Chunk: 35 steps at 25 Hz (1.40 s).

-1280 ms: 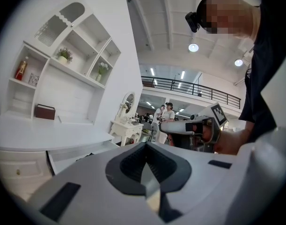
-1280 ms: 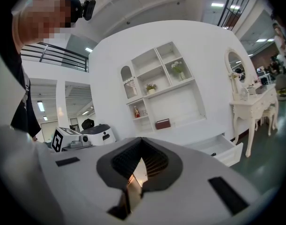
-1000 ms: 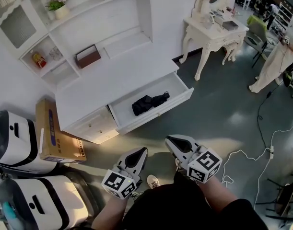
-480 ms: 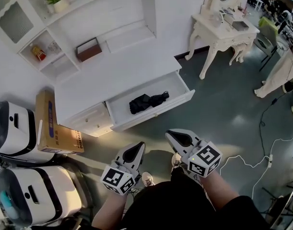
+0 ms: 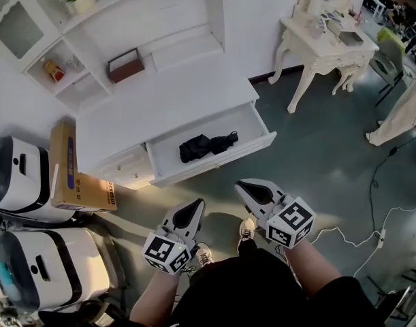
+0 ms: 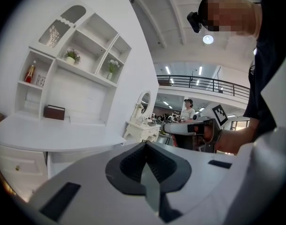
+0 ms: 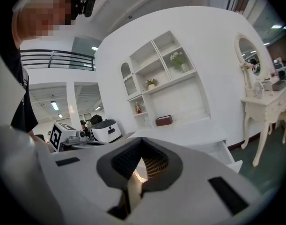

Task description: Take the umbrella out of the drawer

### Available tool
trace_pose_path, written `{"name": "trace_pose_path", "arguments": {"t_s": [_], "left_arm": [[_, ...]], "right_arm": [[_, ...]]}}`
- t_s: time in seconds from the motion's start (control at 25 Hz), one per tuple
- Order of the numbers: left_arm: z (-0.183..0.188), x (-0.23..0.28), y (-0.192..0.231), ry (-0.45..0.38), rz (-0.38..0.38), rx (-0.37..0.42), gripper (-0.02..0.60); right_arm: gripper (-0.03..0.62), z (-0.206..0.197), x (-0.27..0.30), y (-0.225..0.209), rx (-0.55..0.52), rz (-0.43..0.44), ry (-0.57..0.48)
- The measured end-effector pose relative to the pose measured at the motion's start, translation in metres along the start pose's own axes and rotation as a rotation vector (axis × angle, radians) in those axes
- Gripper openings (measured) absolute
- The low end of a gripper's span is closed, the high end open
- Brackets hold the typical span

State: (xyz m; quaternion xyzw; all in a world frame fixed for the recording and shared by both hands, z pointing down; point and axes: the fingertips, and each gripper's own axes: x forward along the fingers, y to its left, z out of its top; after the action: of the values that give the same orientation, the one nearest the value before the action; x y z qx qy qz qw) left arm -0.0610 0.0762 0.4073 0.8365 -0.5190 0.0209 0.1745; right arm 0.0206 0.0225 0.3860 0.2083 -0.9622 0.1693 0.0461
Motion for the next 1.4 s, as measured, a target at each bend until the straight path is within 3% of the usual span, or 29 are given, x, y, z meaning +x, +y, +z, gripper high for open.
{"name": "trace_pose_path", "arguments": {"t_s": [0.96,1.4], "left_arm": [[0.003,0.064,0.008,0.011,0.158,-0.019,0.005],[0.003,0.088,0.018,0.048,0.193,0.000,0.005]], "right_arm": [[0.002,0.014,0.009,-0.074,0.009,0.123,0.041],[0.002,0.021,0.010,-0.097,0.020,0.132,0.031]]}}
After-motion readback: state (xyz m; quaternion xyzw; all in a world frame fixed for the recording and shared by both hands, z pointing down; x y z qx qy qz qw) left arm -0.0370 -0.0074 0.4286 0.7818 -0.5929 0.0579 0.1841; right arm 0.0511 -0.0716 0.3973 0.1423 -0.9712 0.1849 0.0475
